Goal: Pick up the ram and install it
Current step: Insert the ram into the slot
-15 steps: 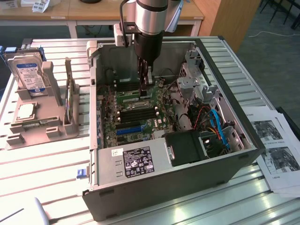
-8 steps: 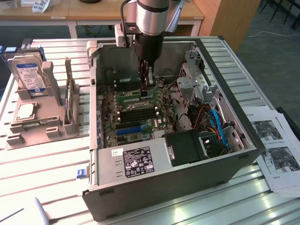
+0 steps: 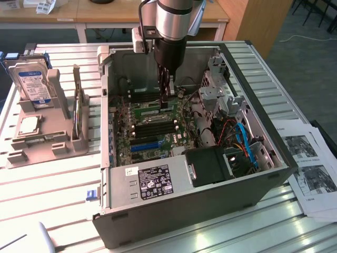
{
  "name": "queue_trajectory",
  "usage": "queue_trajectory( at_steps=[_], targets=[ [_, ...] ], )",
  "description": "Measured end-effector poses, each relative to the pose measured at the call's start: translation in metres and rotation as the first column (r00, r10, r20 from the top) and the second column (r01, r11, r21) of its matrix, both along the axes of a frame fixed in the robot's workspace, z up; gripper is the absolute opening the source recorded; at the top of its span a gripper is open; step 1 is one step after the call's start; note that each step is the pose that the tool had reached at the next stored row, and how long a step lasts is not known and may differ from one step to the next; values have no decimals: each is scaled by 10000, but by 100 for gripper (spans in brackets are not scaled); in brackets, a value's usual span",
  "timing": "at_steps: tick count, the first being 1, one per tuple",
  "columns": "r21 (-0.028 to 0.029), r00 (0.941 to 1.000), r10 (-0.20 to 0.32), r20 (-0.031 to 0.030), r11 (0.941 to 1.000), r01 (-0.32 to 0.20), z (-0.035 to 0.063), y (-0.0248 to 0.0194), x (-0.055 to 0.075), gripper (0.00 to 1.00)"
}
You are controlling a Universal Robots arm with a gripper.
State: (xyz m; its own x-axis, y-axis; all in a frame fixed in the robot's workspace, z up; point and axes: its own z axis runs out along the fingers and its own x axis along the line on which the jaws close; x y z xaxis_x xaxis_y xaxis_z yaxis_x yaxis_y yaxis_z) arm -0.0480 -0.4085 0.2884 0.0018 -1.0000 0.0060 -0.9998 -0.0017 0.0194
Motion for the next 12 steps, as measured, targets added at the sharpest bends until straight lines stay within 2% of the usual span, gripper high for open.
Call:
queue_trajectory(
  at_steps=[12],
  targets=[
    [1,10000,-98,0,10000,98,-132,-1,0,11]
  ],
)
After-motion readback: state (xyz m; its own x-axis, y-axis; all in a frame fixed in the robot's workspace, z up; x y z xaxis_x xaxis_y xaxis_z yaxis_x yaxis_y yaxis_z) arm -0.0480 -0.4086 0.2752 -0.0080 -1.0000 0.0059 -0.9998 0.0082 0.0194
